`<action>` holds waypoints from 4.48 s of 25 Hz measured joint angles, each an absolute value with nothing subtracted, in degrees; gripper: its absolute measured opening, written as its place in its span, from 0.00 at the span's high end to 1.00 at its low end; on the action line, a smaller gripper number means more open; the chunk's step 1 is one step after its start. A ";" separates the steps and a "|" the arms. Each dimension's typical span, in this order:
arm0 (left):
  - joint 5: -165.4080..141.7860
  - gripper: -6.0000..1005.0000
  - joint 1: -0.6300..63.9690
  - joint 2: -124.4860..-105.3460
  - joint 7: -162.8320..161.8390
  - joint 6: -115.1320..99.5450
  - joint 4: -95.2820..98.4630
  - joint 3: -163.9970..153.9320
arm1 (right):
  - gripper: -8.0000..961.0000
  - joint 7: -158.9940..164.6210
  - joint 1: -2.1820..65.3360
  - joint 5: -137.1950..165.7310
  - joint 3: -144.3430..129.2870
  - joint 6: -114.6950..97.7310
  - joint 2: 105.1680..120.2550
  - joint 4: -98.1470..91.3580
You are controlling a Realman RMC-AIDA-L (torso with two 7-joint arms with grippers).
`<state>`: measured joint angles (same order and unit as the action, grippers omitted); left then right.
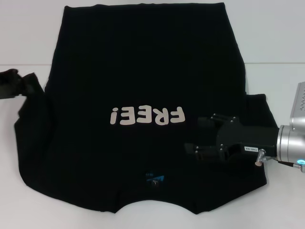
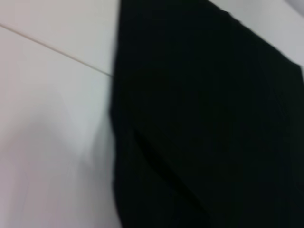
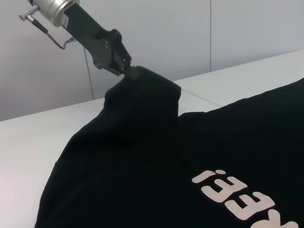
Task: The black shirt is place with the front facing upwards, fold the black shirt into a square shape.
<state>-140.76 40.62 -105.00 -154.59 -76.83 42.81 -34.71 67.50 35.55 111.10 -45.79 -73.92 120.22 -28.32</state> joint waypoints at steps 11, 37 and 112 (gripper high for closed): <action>-139.00 0.96 40.99 -110.66 -154.70 -76.00 42.10 -34.89 | 0.03 67.58 35.60 111.10 -45.79 -74.26 120.24 -28.21; -113.41 0.67 35.10 -113.47 -134.15 -74.47 28.48 -32.38 | 0.04 67.50 35.51 110.99 -45.52 -73.92 120.23 -28.03; -116.37 0.17 25.66 -121.41 -72.88 -80.64 44.29 -42.10 | 0.08 159.74 39.11 143.36 -38.50 -78.50 108.26 -38.14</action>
<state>-116.37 25.66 -121.41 -72.88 -80.64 44.29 -42.10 159.74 39.11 143.36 -38.50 -78.50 108.26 -38.14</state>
